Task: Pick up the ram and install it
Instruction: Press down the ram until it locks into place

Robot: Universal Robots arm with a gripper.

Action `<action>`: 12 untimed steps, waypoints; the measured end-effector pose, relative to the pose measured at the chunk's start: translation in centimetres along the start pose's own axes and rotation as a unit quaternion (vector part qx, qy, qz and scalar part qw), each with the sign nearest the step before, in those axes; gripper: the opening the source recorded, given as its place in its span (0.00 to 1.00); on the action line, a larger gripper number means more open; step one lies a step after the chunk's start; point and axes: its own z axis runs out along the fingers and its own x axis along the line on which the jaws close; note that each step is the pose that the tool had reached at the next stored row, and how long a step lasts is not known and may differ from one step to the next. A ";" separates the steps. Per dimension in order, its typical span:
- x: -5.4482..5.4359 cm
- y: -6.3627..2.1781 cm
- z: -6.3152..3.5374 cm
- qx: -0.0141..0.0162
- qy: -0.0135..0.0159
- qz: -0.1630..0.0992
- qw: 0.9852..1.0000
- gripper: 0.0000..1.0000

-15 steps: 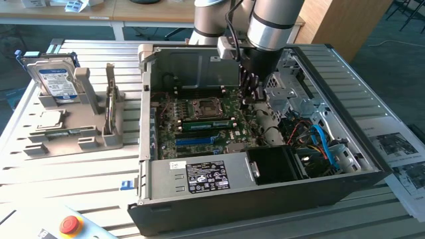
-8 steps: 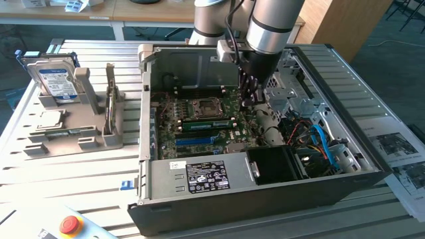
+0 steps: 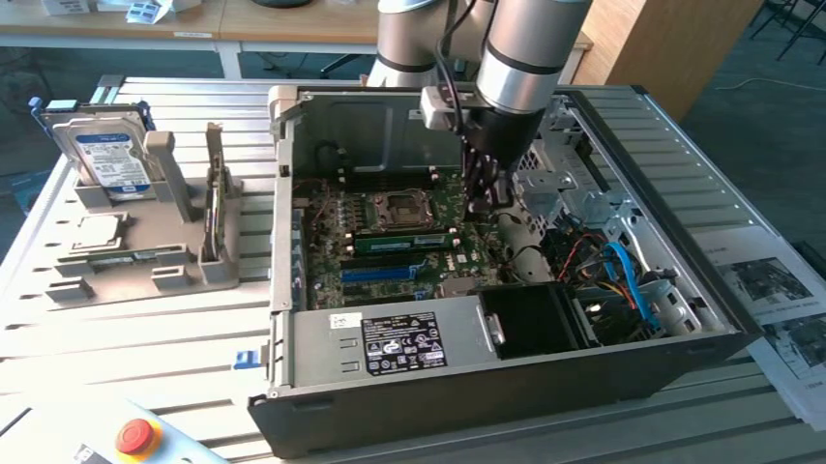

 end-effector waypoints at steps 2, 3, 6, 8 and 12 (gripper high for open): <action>0.0 0.00 0.08 0.000 0.000 0.000 1.000 0.10; 0.0 0.00 0.07 0.000 0.000 0.000 1.000 0.10; 0.0 0.00 0.09 0.000 0.000 0.000 1.000 0.10; 0.0 0.04 0.09 0.000 0.000 0.000 1.000 0.10; 0.0 0.67 0.16 0.000 0.000 0.000 1.000 0.10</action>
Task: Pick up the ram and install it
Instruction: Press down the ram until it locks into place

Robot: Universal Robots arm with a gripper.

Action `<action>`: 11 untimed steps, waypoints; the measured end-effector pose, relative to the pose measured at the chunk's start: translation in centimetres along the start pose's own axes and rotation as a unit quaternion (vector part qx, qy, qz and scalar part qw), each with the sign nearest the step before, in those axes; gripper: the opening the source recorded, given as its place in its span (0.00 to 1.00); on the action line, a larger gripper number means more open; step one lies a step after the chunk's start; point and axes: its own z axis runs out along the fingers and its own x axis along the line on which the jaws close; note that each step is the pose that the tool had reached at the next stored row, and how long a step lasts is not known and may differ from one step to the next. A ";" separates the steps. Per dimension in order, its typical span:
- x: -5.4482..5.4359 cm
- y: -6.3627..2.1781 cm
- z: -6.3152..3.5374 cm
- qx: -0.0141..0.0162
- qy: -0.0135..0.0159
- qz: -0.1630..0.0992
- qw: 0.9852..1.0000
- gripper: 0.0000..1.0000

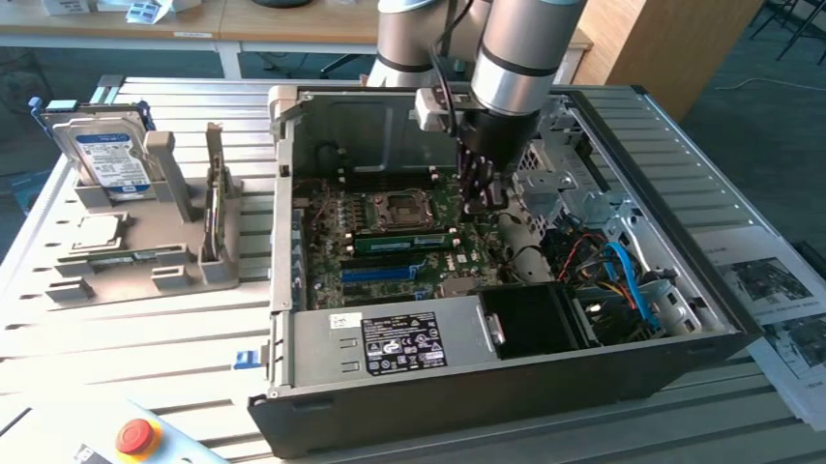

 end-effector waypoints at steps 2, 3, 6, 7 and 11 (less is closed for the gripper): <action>0.0 0.33 0.04 0.000 0.000 0.000 1.000 0.10; 0.0 0.45 0.06 0.000 0.000 0.000 1.000 0.10; 0.0 0.58 0.09 0.000 0.000 0.000 1.000 0.10; 0.0 0.58 0.09 0.000 0.000 0.000 1.000 0.10; 0.0 0.57 0.34 0.000 0.000 0.000 1.000 0.10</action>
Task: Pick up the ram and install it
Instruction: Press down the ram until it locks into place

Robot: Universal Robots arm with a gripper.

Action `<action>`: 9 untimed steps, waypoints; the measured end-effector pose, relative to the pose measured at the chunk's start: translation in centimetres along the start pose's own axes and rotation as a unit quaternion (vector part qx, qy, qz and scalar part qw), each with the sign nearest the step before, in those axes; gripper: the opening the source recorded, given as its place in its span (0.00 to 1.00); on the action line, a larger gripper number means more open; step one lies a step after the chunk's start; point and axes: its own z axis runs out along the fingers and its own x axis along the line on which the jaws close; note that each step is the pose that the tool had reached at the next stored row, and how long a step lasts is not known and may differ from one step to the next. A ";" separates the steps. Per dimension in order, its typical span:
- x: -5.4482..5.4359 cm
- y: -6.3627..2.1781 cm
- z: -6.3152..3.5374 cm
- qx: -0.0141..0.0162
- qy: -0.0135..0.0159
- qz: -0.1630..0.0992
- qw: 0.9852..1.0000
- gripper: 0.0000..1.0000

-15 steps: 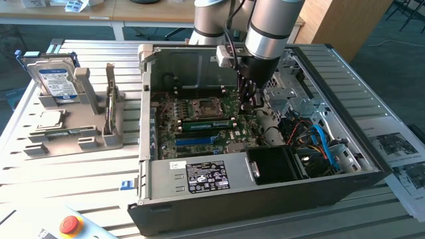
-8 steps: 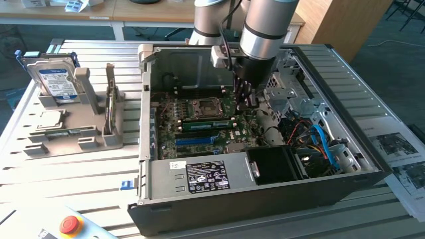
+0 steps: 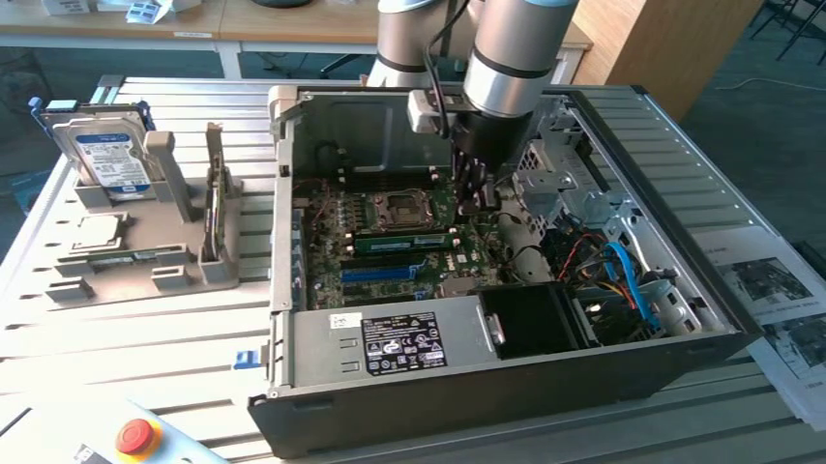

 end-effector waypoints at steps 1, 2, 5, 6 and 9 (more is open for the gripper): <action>0.0 -0.01 0.17 0.000 0.000 0.000 1.000 0.10; 0.0 -0.01 0.35 0.000 0.000 0.000 1.000 0.10; 0.0 -0.03 0.89 0.000 0.000 0.000 1.000 0.10; 0.0 -0.04 1.06 0.000 0.000 0.000 1.000 0.10; 0.0 -0.04 1.17 0.000 0.000 0.000 1.000 0.10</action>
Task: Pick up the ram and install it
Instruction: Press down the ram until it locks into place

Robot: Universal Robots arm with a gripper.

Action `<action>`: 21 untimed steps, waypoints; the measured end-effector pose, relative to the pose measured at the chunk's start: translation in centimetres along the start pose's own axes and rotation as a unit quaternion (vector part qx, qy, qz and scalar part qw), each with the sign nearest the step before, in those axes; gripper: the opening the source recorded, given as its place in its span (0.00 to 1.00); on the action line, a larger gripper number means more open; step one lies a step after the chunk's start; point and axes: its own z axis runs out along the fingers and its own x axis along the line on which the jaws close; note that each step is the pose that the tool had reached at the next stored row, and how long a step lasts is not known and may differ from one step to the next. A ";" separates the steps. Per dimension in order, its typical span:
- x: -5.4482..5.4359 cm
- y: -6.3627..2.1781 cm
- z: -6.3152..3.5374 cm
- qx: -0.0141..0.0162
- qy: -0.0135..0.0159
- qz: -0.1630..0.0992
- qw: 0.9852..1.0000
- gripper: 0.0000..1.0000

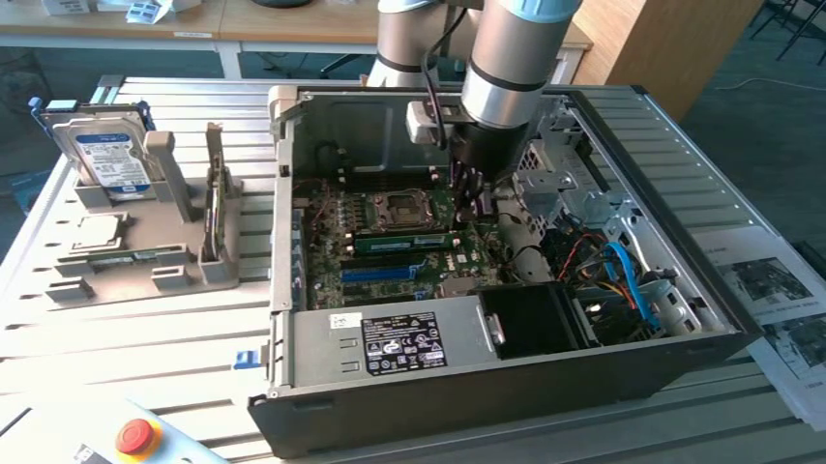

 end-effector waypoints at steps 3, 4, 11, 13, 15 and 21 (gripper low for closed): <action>0.0 0.00 0.01 0.000 0.000 0.000 1.000 0.10; -0.1 0.00 0.04 0.000 0.000 0.000 1.000 0.10; -0.3 0.00 0.14 0.000 0.000 0.000 1.000 0.10; -0.3 -0.01 0.33 0.000 0.000 0.000 1.000 0.10; -0.3 -0.02 0.60 0.000 0.000 0.000 1.000 0.10; -0.3 -0.02 0.83 0.000 0.000 0.000 1.000 0.10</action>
